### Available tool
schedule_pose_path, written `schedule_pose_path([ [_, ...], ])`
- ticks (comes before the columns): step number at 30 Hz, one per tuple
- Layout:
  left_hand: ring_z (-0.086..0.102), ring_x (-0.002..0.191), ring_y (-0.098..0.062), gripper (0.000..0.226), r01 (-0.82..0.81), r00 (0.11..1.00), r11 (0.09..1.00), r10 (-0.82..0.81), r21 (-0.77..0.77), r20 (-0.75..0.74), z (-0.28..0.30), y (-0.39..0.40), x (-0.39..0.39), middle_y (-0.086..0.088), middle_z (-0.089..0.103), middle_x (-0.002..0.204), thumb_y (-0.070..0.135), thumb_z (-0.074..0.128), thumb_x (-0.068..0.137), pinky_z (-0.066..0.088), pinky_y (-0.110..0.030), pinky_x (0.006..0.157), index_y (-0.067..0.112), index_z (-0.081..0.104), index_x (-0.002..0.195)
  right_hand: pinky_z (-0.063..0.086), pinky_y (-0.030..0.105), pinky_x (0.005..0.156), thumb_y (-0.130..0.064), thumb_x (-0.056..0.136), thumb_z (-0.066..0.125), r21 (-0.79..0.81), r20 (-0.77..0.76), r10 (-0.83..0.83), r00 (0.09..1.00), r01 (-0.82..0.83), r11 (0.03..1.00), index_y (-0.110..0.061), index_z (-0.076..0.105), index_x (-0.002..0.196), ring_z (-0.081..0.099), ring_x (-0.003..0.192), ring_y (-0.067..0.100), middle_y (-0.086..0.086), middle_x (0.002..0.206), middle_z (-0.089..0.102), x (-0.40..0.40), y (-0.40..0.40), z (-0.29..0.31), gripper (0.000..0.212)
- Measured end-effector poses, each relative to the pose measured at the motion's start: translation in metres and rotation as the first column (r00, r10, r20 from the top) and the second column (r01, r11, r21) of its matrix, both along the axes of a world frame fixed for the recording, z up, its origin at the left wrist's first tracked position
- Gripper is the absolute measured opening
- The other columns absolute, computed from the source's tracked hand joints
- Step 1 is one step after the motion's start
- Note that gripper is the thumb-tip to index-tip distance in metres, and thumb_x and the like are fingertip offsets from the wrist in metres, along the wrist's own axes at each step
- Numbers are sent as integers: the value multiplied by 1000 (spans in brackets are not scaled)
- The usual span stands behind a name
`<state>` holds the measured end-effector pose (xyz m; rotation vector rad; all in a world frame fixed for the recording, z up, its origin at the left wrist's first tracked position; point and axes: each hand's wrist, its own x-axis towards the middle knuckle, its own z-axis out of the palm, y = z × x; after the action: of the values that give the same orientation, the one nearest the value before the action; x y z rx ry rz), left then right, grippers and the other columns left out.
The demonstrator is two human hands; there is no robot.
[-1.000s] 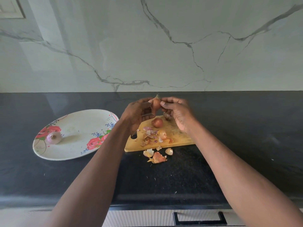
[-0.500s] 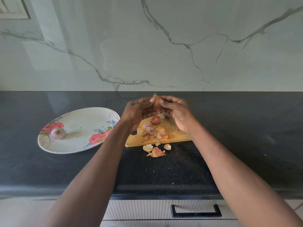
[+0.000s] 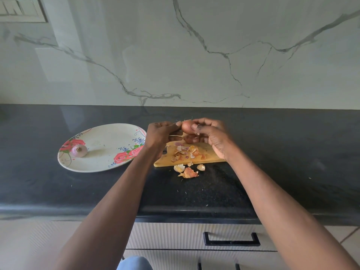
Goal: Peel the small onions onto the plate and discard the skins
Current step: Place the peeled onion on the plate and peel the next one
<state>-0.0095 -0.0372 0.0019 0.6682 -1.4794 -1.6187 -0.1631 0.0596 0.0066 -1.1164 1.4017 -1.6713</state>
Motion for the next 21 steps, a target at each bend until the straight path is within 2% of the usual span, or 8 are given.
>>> schedule_pose_path([
  [2,72,80,-27,11,61,998,998,-61,19,-18,1,3,1,-14,74,87,8,68,93,61,-33,67,2,71,101,60,28,64,8,88,65,-14,-1,30,1000,-30,999,-9,72,105,74,81,28,16,104,73,-2,3,1,25],
  [4,74,86,-33,21,146,989,989,-146,16,0,2,7,2,-18,75,100,10,68,93,63,-41,77,1,69,112,61,33,81,10,84,68,-17,-78,15,997,-17,1000,-15,73,106,72,97,26,13,112,72,-4,1,0,34],
  [6,74,88,-36,20,211,977,977,-211,14,10,3,10,3,-23,73,102,6,65,94,62,-41,81,-2,65,112,57,36,92,6,78,76,-12,-170,-48,984,47,999,-23,73,102,70,104,21,7,108,75,-3,-1,-2,38],
  [8,73,91,-41,21,228,973,972,-229,51,2,3,7,4,-28,72,104,-1,63,92,61,-41,82,-5,58,112,57,37,89,2,74,82,-34,-153,-119,981,115,993,-23,73,96,71,96,17,2,96,77,-4,-3,-3,35],
  [10,70,98,-48,34,241,970,967,-243,80,7,2,3,4,-31,70,109,-3,67,89,58,-50,92,-1,52,119,57,36,84,3,74,81,-62,-87,-159,984,154,986,-19,74,88,71,90,16,1,88,77,-4,-4,-4,27],
  [13,64,108,-54,48,287,957,954,-289,88,7,0,2,1,-35,66,117,-6,69,85,51,-59,100,0,50,129,53,37,82,1,78,78,-60,-38,-167,985,165,985,-18,78,85,70,89,17,6,90,77,-4,-5,-5,20],
  [18,64,107,-54,51,268,963,963,-268,37,-28,1,5,-2,-31,66,119,-3,73,70,53,-59,97,-6,61,119,56,44,93,-4,81,77,-35,-86,-109,990,106,994,-6,78,99,72,99,31,15,95,77,-2,-5,-6,18],
  [21,66,105,-52,51,239,971,971,-239,9,17,1,5,-2,-32,67,116,1,80,66,52,-61,97,-6,62,113,56,47,92,2,77,79,-104,-174,-204,963,188,977,-15,78,84,73,94,29,8,89,77,1,-3,-4,19],
])
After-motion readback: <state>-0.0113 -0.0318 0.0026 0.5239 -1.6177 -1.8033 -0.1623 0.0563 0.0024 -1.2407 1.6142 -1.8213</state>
